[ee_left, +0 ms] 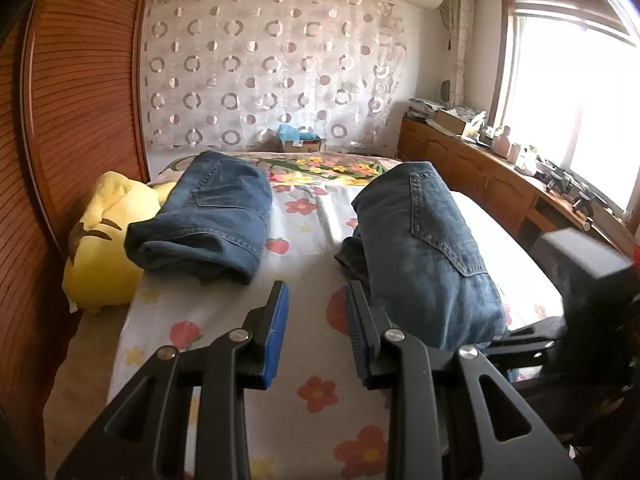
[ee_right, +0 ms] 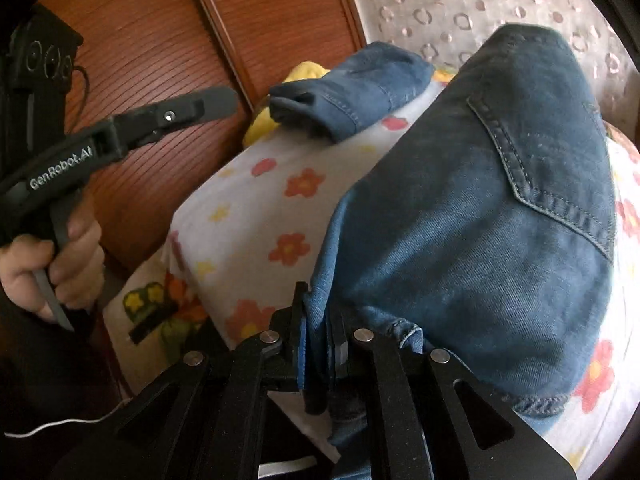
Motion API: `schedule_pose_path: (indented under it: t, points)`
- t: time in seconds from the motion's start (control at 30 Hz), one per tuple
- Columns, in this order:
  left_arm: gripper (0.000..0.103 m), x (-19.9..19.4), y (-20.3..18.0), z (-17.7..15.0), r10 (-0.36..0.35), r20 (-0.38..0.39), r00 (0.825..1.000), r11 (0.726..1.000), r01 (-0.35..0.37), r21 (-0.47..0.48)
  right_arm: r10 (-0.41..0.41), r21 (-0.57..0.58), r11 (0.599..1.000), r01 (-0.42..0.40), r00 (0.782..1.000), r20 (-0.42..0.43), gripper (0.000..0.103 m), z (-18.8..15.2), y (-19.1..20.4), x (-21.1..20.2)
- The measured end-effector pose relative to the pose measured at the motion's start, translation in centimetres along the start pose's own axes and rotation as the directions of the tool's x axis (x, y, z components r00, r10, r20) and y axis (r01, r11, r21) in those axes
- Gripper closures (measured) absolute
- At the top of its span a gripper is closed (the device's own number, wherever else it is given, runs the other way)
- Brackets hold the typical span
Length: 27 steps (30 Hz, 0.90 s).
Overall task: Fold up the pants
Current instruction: 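Grasp the folded jeans with both grippers and lift them off the sheet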
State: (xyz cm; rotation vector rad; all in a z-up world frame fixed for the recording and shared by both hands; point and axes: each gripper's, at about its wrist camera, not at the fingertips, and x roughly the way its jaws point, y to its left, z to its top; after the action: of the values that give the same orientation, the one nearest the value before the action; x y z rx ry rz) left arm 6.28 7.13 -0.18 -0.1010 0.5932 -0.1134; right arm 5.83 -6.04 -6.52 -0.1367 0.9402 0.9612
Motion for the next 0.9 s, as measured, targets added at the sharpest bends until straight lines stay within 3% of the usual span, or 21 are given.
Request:
schedule_pose_path:
  t: [0.13,0.17,0.33,0.53,0.73,0.9]
  points:
    - [0.076,0.4,-0.6,0.3,-0.018,-0.005,1.0,1.0,0.018,0.007,-0.019,-0.019,1.0,0.02,0.998,0.054,0.063,0.8,0.5,-2.9]
    - [0.076,0.5,-0.8,0.5,-0.026,-0.005,1.0,1.0,0.026,0.009,-0.031,-0.023,0.999,0.033,0.997,0.071,0.059,0.8,0.5,-3.8]
    - [0.076,1.6,-2.6,1.0,-0.071,-0.016,0.997,0.997,0.071,0.027,-0.132,0.004,0.991,0.134,0.979,0.158,0.057,1.1,-2.4,-8.6]
    - [0.076,4.7,-5.1,0.6,-0.13,-0.072,0.989,0.99,0.134,0.053,-0.302,0.052,0.953,0.297,0.937,0.177,0.046,3.6,-8.5,-9.4]
    - [0.076,7.7,-4.8,-1.7,-0.109,-0.175,0.979,0.992,0.118,0.042,-0.323,0.099,0.945,0.311,0.937,0.137,0.042,6.7,-14.6,-6.0]
    - [0.076,8.5,-4.3,-3.9,-0.111,-0.231,0.967,0.992,0.12,0.027,-0.292,0.107,0.954,0.281,0.95,0.111,0.028,7.9,-17.3,-3.8]
